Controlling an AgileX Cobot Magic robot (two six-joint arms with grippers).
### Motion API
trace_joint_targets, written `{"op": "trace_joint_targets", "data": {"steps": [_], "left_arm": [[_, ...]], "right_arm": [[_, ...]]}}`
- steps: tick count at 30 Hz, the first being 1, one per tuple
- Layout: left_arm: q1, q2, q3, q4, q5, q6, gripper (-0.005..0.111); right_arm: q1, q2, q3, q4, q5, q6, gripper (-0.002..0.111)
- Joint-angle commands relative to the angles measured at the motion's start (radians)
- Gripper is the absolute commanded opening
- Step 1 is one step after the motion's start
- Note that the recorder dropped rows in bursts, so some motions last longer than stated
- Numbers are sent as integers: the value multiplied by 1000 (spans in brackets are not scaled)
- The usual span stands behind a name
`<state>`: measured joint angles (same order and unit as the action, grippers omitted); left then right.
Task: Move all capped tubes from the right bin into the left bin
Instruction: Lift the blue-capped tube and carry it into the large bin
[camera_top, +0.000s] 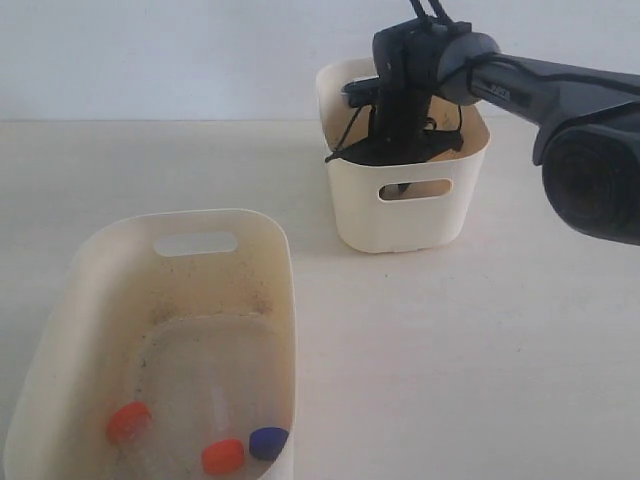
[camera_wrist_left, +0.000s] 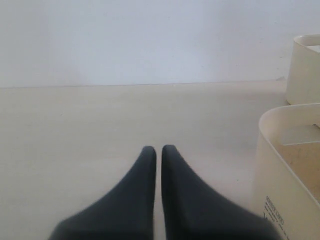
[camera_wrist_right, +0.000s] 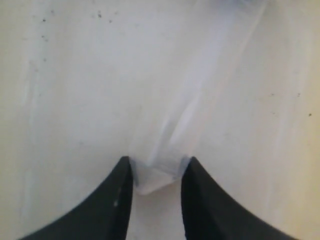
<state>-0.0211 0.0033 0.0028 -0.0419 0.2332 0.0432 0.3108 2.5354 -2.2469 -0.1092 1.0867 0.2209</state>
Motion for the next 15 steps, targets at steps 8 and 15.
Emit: {"op": "trace_joint_targets", "data": {"steps": [8,15], "left_arm": [[1,-3,-3,2,-2,-8,4],[1,-3,-3,2,-2,-8,4]], "right_arm": [[9,-253,2,-37,98,-68,0],[9,-386,4,12,134,-148,0]]}}
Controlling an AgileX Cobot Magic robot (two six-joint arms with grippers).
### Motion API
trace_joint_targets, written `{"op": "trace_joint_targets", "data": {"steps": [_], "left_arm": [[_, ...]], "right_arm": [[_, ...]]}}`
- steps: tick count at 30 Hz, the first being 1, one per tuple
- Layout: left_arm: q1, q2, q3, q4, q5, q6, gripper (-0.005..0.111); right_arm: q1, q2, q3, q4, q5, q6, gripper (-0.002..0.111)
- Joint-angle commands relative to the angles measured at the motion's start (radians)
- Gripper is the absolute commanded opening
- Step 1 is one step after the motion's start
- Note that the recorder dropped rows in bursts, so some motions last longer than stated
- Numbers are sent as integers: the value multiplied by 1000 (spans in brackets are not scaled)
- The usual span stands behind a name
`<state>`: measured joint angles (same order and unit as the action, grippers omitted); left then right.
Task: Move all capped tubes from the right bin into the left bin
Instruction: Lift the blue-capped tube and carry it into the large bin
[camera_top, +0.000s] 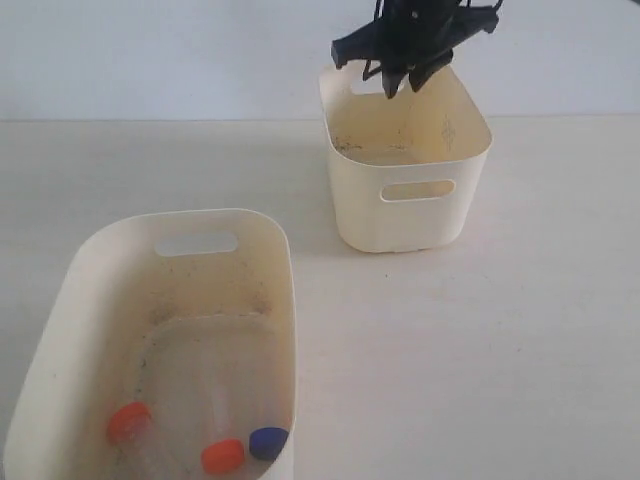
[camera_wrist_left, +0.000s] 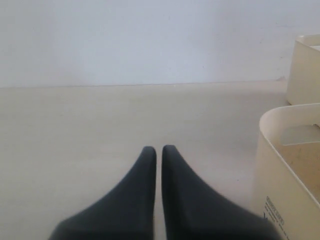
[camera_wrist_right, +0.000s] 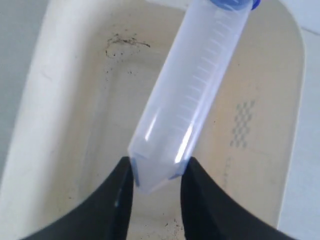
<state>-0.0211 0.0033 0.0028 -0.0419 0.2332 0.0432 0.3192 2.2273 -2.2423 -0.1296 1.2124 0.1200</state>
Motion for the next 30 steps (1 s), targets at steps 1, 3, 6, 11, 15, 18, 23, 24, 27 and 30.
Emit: {"op": "trace_joint_targets", "data": {"steps": [1,3,6,11,15,18,23,24,27,30], "left_arm": [[1,-3,-3,2,-2,-8,4],[1,-3,-3,2,-2,-8,4],[1,-3,-3,2,-2,-8,4],[1,-3,-3,2,-2,-8,4],[1,-3,-3,2,-2,-8,4],[1,-3,-3,2,-2,-8,4],[1,-3,-3,2,-2,-8,4],[1,-3,-3,2,-2,-8,4],[1,-3,-3,2,-2,-8,4],[1,-3,-3,2,-2,-8,4]], "right_arm": [[0,-101,-1,54,9,-53,0],[0,-146,-1,121,9,-77,0],[4,-208,-1,248,9,-91,0],[58,-341,83,379,9,-142,0],[158,-476,252,383,9,-173,0],[348,-621,505,390,9,-232,0],[619,-669,841,390,9,-223,0],[642,-665,868,388,9,-223,0],[689,-645,952,397,-195,-215,27],[689,-639,952,389,-251,-142,65]]}}
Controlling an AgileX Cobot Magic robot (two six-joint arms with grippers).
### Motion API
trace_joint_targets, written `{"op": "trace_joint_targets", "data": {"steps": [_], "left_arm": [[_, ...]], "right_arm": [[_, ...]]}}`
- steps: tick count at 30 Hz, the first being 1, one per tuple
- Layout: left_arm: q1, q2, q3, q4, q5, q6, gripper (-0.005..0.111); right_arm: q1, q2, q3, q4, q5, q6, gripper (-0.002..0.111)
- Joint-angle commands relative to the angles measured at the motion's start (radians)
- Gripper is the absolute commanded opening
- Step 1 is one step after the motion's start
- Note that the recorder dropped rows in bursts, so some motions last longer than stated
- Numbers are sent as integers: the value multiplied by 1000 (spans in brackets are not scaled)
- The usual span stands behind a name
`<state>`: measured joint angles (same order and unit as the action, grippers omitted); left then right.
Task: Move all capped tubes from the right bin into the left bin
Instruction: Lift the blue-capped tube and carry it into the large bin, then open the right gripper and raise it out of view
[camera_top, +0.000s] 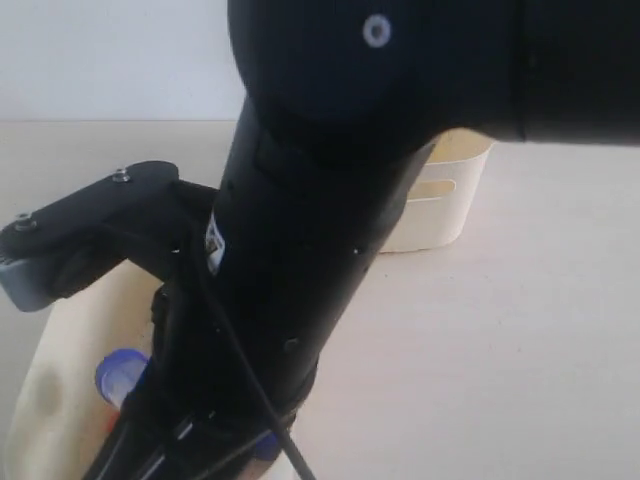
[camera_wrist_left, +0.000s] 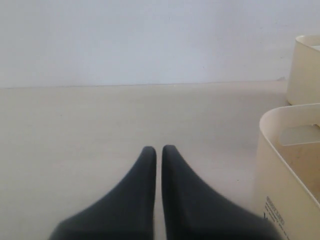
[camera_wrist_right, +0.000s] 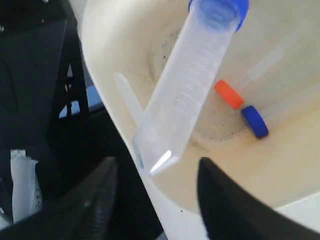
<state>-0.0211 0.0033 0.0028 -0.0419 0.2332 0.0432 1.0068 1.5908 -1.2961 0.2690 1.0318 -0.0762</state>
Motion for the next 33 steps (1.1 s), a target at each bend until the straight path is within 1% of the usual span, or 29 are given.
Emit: {"op": "trace_joint_targets", "data": {"steps": [1,2,3,4,5,10,12,17,30,33], "left_arm": [[1,-3,-3,2,-2,-8,4],[1,-3,-3,2,-2,-8,4],[1,-3,-3,2,-2,-8,4],[1,-3,-3,2,-2,-8,4],[1,-3,-3,2,-2,-8,4],[1,-3,-3,2,-2,-8,4],[1,-3,-3,2,-2,-8,4],[1,-3,-3,2,-2,-8,4],[1,-3,-3,2,-2,-8,4],[1,-3,-3,2,-2,-8,4]], "right_arm": [[2,-2,6,-14,-71,76,55],[2,-2,6,-36,-71,100,29],[2,-4,6,-57,-66,100,9],[2,-11,6,-86,-61,110,1],[2,-15,6,-112,-54,119,3],[2,-84,6,-301,-22,175,2],[2,-113,6,-331,-4,174,2],[2,-152,6,-331,-19,174,2],[2,-156,6,-332,-19,145,2],[2,-182,6,-327,-53,145,2]]}}
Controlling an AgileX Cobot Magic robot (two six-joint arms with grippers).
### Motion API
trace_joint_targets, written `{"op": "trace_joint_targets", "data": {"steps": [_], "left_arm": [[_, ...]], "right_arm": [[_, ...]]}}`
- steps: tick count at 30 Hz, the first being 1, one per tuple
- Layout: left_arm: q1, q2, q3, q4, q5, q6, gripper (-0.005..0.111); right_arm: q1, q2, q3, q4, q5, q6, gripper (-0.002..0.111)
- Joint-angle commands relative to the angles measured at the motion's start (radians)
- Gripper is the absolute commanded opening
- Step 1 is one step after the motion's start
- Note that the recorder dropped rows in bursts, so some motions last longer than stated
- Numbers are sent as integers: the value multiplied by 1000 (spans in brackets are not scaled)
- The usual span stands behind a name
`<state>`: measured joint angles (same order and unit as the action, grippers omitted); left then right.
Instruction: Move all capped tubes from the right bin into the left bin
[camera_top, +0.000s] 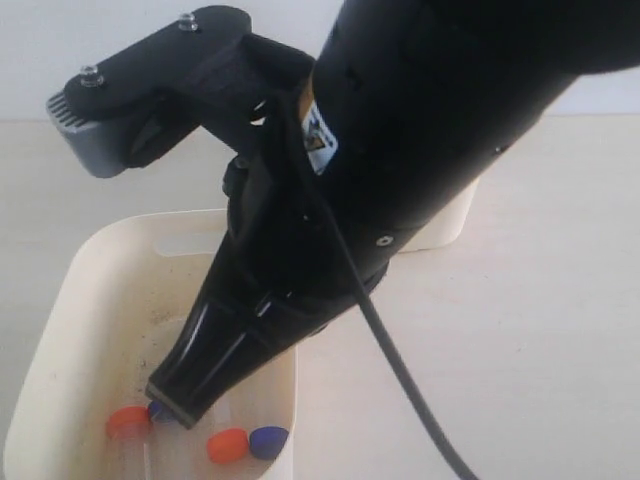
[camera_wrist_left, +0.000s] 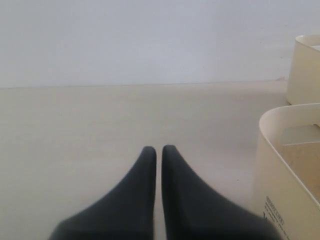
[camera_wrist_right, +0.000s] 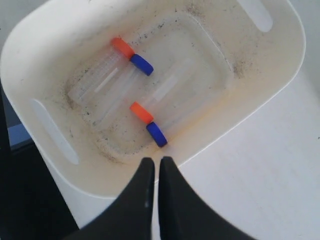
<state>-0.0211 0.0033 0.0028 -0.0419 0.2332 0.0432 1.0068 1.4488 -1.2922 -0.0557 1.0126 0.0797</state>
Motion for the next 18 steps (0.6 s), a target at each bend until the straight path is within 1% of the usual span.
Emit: {"op": "trace_joint_targets", "data": {"steps": [1,5,8,11,13,18], "left_arm": [[1,-3,-3,2,-2,-8,4],[1,-3,-3,2,-2,-8,4],[1,-3,-3,2,-2,-8,4],[1,-3,-3,2,-2,-8,4],[1,-3,-3,2,-2,-8,4],[1,-3,-3,2,-2,-8,4]], "right_arm": [[2,-53,2,-13,-41,-11,2],[-2,-179,7,-119,-69,-11,2],[-47,-323,53,-204,-176,-11,2],[-165,-488,137,-215,-300,-2,2],[-274,-614,202,-215,-342,33,2],[-551,-929,363,-215,-342,100,2]]}}
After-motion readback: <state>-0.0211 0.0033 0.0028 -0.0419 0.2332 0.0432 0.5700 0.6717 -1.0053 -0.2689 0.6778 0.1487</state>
